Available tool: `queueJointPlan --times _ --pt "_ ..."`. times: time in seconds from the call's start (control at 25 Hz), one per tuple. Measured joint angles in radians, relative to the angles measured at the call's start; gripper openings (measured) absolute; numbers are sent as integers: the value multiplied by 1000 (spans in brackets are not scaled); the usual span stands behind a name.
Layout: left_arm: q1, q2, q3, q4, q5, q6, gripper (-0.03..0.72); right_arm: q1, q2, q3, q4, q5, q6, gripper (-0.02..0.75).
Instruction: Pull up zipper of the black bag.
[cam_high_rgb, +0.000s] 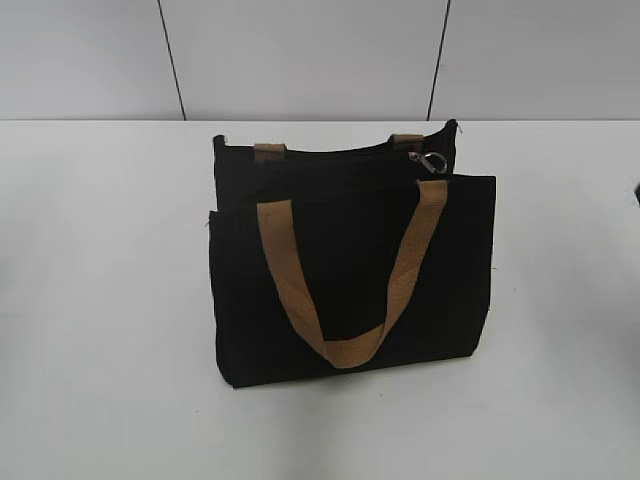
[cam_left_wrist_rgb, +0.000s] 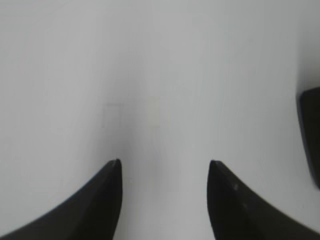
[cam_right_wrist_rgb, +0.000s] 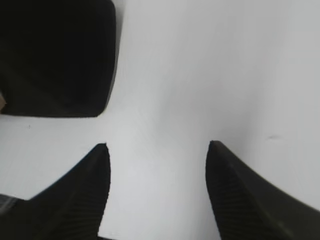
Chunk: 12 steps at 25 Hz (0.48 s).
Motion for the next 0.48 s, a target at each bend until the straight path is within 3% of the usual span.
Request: queueJointPlan --times 0.48 --pt "0 -490 325 -23 -31 17 411 0 -515 417 4 -58 28 467"
